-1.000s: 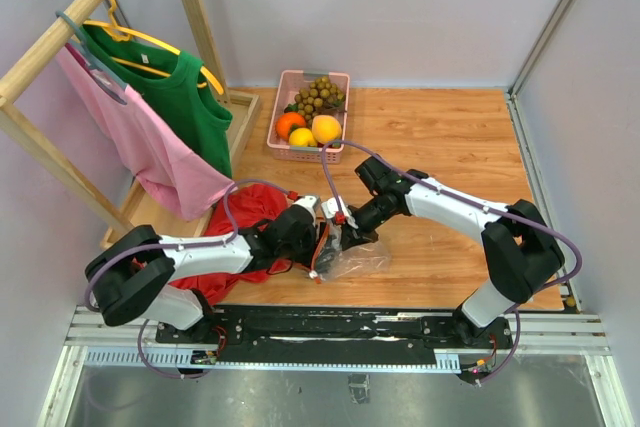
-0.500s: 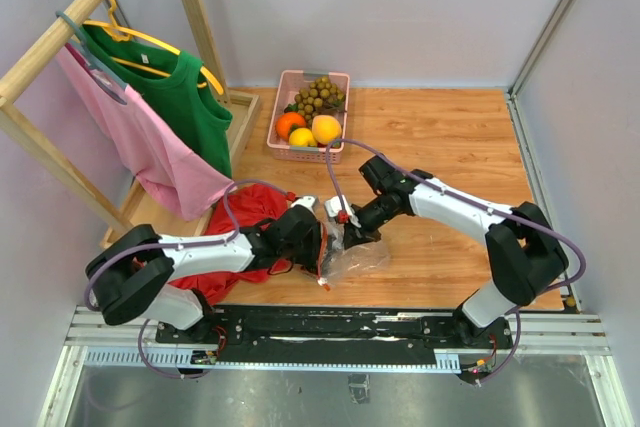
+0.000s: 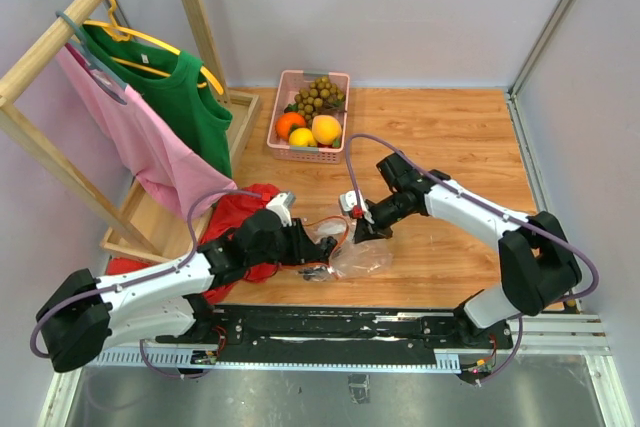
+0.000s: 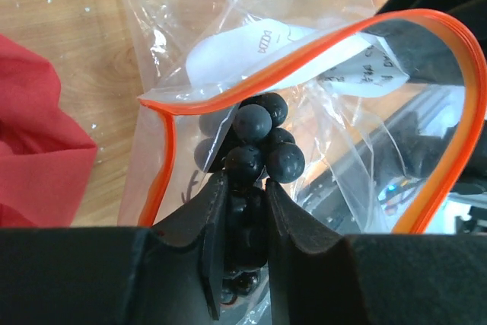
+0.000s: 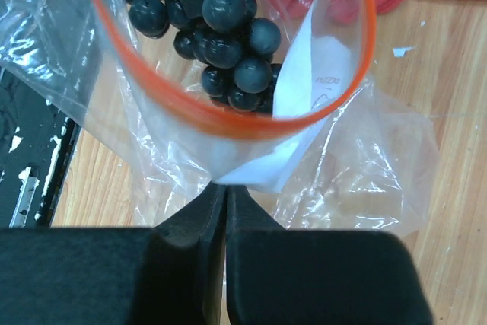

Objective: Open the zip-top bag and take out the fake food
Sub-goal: Pick up the fake fruit from the zipper food storage bag.

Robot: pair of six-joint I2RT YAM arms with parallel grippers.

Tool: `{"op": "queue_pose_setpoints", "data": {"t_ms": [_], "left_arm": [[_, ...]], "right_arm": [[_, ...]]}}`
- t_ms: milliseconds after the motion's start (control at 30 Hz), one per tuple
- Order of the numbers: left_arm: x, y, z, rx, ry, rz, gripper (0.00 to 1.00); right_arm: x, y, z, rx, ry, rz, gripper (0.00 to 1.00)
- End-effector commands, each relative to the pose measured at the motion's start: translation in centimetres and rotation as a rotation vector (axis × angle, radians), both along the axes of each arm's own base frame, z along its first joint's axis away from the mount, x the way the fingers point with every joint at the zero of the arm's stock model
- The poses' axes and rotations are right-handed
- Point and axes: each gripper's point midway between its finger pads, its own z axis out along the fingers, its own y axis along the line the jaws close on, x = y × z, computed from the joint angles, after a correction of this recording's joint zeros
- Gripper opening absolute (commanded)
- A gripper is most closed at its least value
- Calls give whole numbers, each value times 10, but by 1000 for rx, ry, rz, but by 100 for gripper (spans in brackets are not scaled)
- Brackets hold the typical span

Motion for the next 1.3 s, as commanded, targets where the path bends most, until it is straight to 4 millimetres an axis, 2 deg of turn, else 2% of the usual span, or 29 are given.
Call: {"op": "queue_pose_setpoints", "data": {"t_ms": [0, 200, 467, 667, 800, 900, 1033, 1133, 1267], "left_arm": [[3, -4, 24, -186, 31, 40, 0], [15, -3, 44, -285, 22, 93, 0], [26, -5, 59, -374, 19, 142, 0], [21, 1, 70, -452, 67, 151, 0], [13, 6, 73, -504, 120, 153, 0], [4, 6, 71, -513, 147, 124, 0], [-4, 7, 74, -512, 139, 85, 0], [-6, 11, 87, -537, 94, 79, 0], [1, 20, 118, -619, 12, 123, 0]], "right_arm": [[-22, 6, 17, 87, 14, 83, 1], [-48, 18, 12, 70, 5, 193, 1], [-45, 22, 0, 4, -43, 197, 1], [-18, 6, -14, -112, -146, 134, 1], [-10, -1, -19, -146, -186, 119, 1], [-3, -4, -19, -155, -187, 86, 1], [18, -14, -14, -145, -154, -12, 1], [32, -25, -10, -136, -143, -74, 1], [43, -41, -7, -124, -141, -139, 1]]}}
